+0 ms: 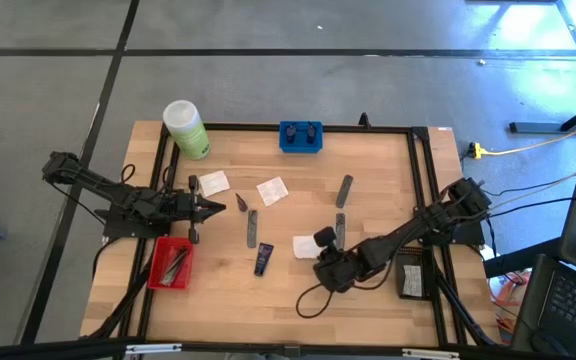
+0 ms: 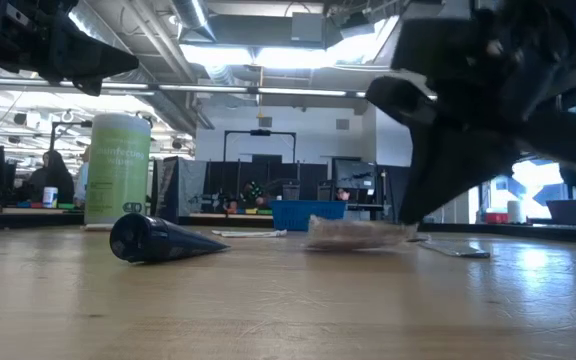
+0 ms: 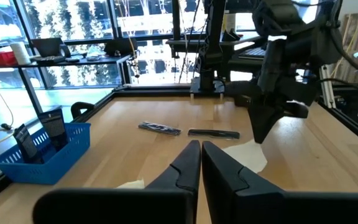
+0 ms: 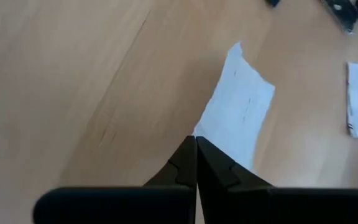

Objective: Pick & Place Travel size toiletries
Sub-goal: Put the white bandage pad into the black basket

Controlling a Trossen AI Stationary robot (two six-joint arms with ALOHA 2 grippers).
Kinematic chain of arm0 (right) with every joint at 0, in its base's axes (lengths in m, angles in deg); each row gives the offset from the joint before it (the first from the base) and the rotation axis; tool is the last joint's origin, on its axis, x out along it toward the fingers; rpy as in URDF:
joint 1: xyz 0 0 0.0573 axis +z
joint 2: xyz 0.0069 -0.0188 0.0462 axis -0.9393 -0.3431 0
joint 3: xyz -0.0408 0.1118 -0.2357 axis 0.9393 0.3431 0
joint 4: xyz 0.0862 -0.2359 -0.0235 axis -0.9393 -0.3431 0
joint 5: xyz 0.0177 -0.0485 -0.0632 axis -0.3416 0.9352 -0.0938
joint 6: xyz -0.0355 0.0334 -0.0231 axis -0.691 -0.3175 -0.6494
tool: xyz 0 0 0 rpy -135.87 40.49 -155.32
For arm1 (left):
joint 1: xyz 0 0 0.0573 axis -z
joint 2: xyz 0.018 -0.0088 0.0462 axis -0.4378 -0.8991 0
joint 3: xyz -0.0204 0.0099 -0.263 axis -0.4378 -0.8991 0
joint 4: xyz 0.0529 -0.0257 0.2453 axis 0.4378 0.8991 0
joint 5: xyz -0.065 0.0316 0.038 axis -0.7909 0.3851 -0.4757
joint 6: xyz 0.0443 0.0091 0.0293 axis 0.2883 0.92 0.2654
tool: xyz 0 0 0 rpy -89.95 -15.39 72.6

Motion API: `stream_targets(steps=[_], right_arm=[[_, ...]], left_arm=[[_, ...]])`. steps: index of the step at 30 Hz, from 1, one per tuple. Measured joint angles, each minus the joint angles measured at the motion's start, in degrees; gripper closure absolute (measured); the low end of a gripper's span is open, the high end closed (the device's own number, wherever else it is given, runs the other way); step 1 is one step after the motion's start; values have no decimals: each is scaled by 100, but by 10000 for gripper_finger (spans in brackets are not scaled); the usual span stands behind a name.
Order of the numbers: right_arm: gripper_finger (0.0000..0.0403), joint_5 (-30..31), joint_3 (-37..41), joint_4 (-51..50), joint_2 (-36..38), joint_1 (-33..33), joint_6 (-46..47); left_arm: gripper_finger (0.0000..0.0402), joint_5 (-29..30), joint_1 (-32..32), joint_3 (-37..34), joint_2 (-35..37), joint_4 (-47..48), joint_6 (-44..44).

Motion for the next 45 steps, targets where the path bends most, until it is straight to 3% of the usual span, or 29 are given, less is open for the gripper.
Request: stream_targets(steps=[16,35,42,45], right_arm=[[402,-574,-1062,-2501,4,216,1745],[403,-1670,-1316,-4950,13,828,4491],[397,-1508,-1300,-4739,15,1014,5270],[376,-1482,-1245,-4148,15,1027,4984]], left_arm=[[388,2,-2,0,2,2,2],[386,0,-2,0,0,2,0],[390,1,0,0,1,2,1],[390,1,-1,0,0,2,1]])
